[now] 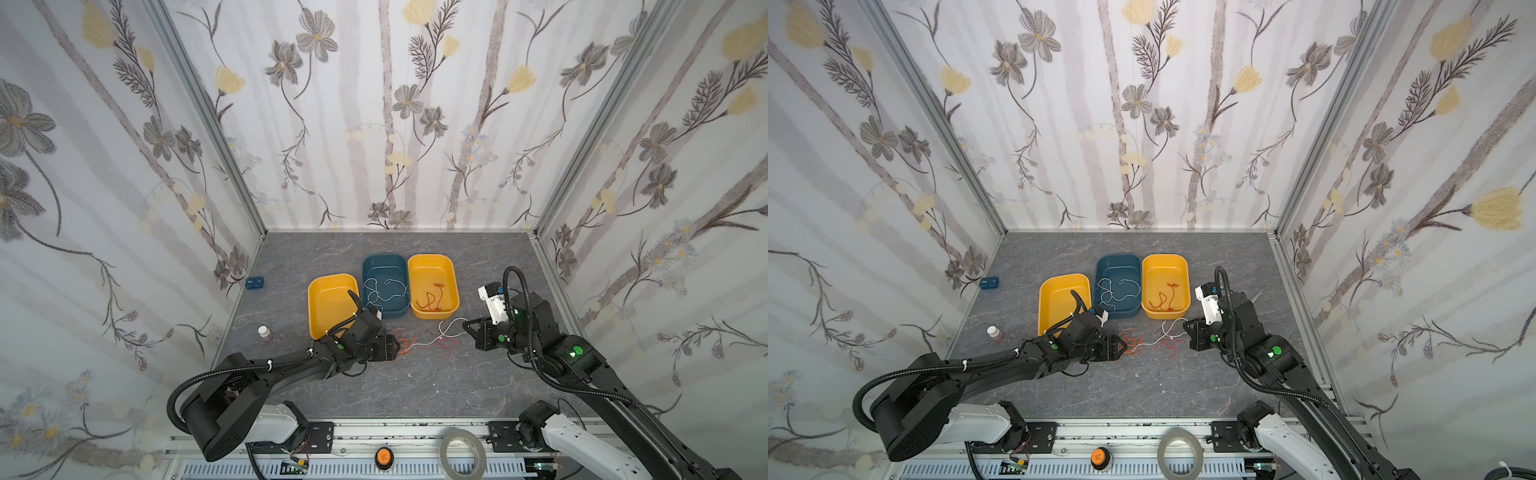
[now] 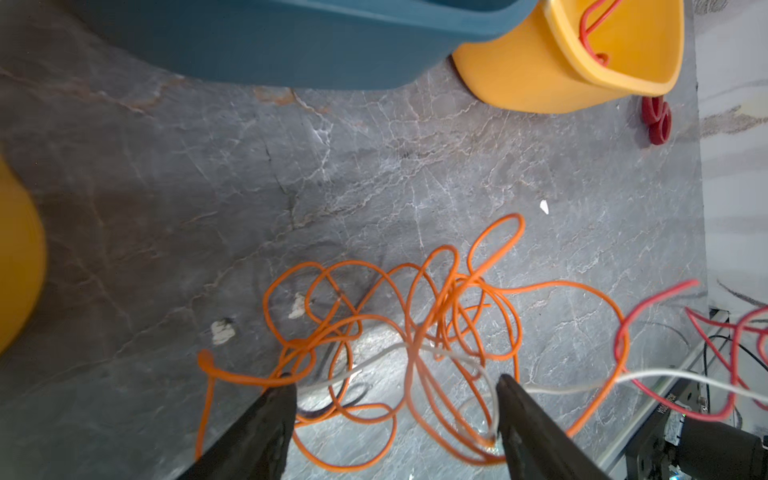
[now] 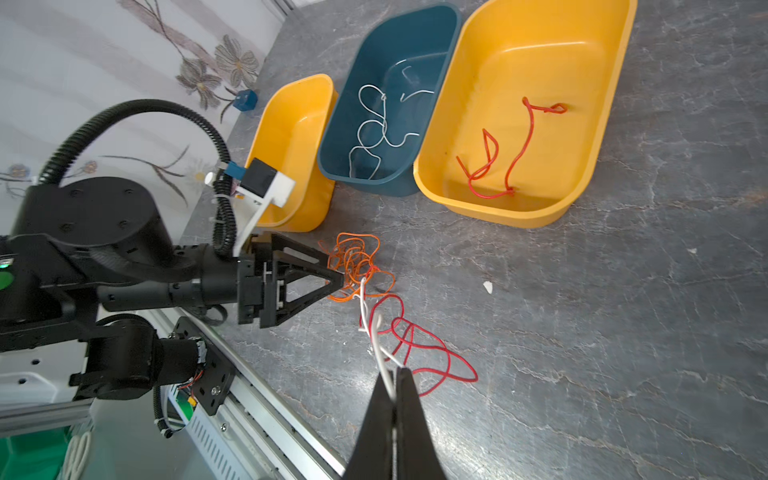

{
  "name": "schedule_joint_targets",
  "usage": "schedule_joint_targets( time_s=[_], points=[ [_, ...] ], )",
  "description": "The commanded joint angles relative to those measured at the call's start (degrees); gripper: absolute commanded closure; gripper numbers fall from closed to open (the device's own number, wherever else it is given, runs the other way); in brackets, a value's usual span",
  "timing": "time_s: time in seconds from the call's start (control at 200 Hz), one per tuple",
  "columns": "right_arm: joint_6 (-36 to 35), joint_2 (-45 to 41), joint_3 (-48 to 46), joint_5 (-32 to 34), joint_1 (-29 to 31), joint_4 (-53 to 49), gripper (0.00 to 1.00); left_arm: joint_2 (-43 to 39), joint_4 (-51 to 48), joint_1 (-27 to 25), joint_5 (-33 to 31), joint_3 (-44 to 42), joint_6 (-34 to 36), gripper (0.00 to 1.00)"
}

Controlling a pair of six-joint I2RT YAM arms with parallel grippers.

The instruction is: Untangle the cables

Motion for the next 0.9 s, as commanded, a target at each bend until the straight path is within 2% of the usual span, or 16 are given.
schedule_joint_targets(
  time_s=[0.0, 0.15, 0.28, 0.495, 0.63, 0.894],
  points=[
    [-0.40, 0.03, 0.96, -3.02, 0.03, 1.30, 1.00, 2.14, 3.75, 0.04, 1.79, 1.05, 0.50, 0.25],
    [0.17, -0.66, 1.36, -5.30, 0.06, 2.15, 1.00, 5.60, 2.63, 0.02, -0.10, 2.18, -0.03, 0.35],
    [0.80, -2.99, 1.67, -5.86, -0.21, 2.20, 1.00, 7.32, 0.70, 0.26, -2.26, 2.99, -0.65, 0.54],
    [0.80, -5.52, 2.89, -3.43, -4.42, -2.07, 1.00, 7.81, -3.04, 1.35, -6.01, 2.63, -2.23, 0.60],
    [1.01, -5.21, 1.95, -3.81, -6.51, -2.35, 1.00, 7.14, -5.33, 1.79, -7.56, 2.38, -3.63, 0.60],
    [0.73, -1.10, -2.46, -5.89, -6.42, -0.32, 1.00, 0.90, -7.22, 1.80, -6.07, 3.21, -2.55, 0.40]
  ],
)
